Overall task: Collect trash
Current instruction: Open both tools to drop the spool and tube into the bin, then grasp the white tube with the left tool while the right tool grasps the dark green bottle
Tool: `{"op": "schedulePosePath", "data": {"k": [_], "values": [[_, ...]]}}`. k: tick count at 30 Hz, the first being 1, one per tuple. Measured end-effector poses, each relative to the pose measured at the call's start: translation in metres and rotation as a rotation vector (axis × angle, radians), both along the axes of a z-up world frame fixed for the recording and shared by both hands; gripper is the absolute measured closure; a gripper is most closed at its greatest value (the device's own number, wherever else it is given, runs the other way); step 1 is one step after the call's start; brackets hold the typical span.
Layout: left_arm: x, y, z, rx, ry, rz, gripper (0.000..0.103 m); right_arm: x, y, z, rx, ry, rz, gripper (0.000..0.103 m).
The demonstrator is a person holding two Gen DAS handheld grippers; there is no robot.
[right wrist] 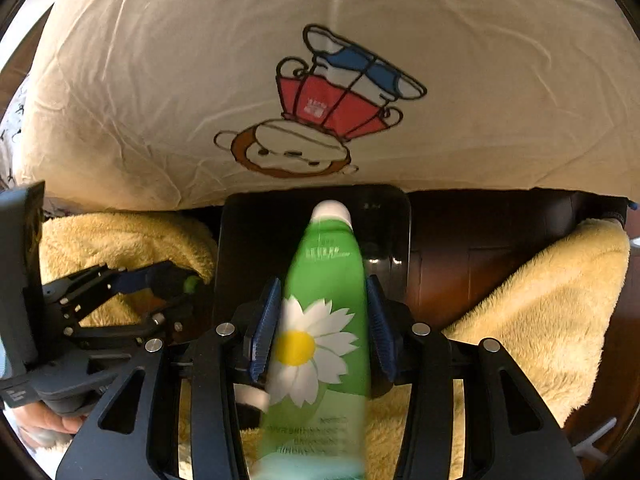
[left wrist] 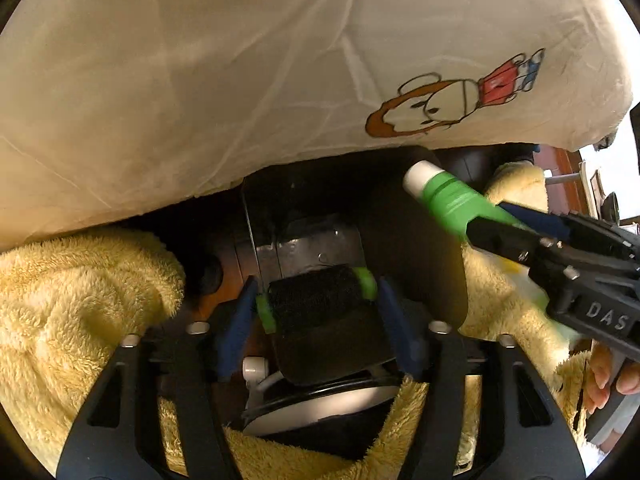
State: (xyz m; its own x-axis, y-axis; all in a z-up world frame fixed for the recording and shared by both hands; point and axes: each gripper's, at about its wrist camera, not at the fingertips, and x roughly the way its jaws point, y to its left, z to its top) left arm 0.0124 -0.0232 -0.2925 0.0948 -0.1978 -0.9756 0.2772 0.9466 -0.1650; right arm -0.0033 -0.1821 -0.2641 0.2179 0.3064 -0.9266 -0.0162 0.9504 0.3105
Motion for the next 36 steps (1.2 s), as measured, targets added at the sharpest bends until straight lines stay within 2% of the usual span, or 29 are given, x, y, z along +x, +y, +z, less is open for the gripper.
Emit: {"op": "schedulePosePath", "data": {"k": [1,3,9,15,19,22,23,27,32,34,36], "values": [[-0.001,0.0,-0.002,0.0,0.001,-0.001,0.035,0.004,-0.001,0.004,-0.014,-0.01,-0.003,0.048],[-0.002,0.001,-0.003,0.0,-0.002,0.0,0.03,0.009,-0.006,0.006,-0.032,-0.033,-0.014,0.043],[-0.002,0.009,0.024,0.01,-0.104,0.022,0.024,0.015,-0.024,0.032,-0.037,-0.114,-0.063,0.042],[0.001,0.021,0.086,-0.023,-0.282,0.028,0.019,0.018,-0.043,0.096,-0.08,-0.317,-0.108,0.036],[0.009,0.026,0.135,-0.004,-0.426,0.044,0.017,0.027,-0.047,0.145,-0.121,-0.475,-0.117,0.031],[0.023,0.031,0.16,0.001,-0.499,0.064,0.014,0.045,-0.043,0.165,-0.137,-0.533,-0.112,0.029],[0.029,0.032,0.166,0.007,-0.517,0.074,0.014,0.053,-0.041,0.169,-0.145,-0.546,-0.106,0.027],[0.052,0.039,0.183,0.023,-0.557,0.105,0.014,0.088,-0.025,0.175,-0.128,-0.557,-0.098,0.011],[0.089,0.055,0.188,0.02,-0.549,0.128,0.014,0.134,-0.01,0.178,-0.117,-0.544,-0.079,0.01],[0.103,0.055,0.189,0.021,-0.55,0.133,0.014,0.154,-0.003,0.176,-0.121,-0.537,-0.063,0.005],[0.112,0.058,0.192,0.026,-0.556,0.139,0.014,0.17,0.002,0.175,-0.133,-0.533,-0.047,0.005]]}}
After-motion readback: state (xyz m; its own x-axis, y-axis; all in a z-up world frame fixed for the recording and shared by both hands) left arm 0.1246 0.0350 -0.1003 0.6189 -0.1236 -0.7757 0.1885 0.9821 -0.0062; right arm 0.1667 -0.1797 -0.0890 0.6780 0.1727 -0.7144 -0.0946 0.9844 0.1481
